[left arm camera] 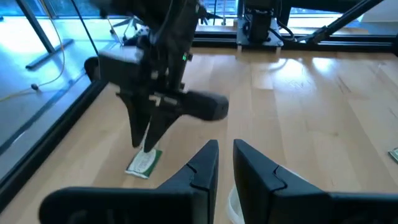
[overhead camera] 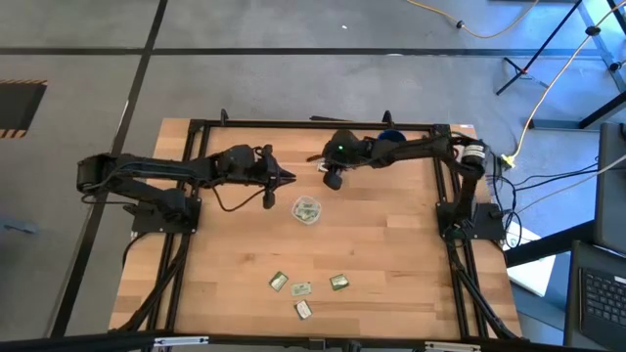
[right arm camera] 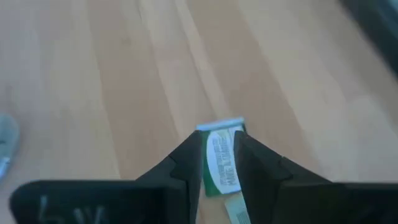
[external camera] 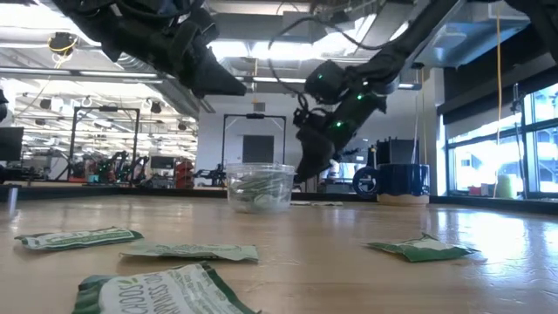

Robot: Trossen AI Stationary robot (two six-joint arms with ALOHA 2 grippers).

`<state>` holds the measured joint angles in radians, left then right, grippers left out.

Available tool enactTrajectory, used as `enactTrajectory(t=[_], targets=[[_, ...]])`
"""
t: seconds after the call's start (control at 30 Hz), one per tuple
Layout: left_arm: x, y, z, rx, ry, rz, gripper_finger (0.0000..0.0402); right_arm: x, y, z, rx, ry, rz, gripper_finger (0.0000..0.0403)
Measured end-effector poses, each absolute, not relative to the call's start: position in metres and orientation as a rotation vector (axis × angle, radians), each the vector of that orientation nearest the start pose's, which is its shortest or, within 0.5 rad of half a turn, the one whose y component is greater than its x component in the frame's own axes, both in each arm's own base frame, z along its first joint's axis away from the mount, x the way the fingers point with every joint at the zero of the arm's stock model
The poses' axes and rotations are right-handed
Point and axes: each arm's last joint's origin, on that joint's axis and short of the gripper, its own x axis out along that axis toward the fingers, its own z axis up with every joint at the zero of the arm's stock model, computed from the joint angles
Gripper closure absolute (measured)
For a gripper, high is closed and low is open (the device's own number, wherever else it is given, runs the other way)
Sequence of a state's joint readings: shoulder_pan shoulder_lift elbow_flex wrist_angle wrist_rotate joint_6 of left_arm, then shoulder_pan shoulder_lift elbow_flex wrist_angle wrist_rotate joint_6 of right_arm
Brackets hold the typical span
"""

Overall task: Pick and place Stevia / Truvia into bins
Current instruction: Put the green stevia packet into the container

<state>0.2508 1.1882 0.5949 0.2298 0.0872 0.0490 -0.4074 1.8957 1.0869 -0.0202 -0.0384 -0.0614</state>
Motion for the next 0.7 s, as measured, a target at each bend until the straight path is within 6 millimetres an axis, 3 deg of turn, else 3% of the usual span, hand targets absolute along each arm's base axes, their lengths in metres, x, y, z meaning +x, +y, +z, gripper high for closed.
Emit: enactTrajectory(t=[0.27, 0.7], targets=[[0.241, 0.059, 0.227, -0.015, 0.364, 0.153, 0.0357, 0.359, -0.155, 0.129, 0.129, 0.915, -0.306, 0.0350], [0.241, 0.059, 0.226, -0.016, 0.368, 0.152, 0.0357, 0.360, -0.156, 0.116, 0.129, 0.956, -0.315, 0.0354]])
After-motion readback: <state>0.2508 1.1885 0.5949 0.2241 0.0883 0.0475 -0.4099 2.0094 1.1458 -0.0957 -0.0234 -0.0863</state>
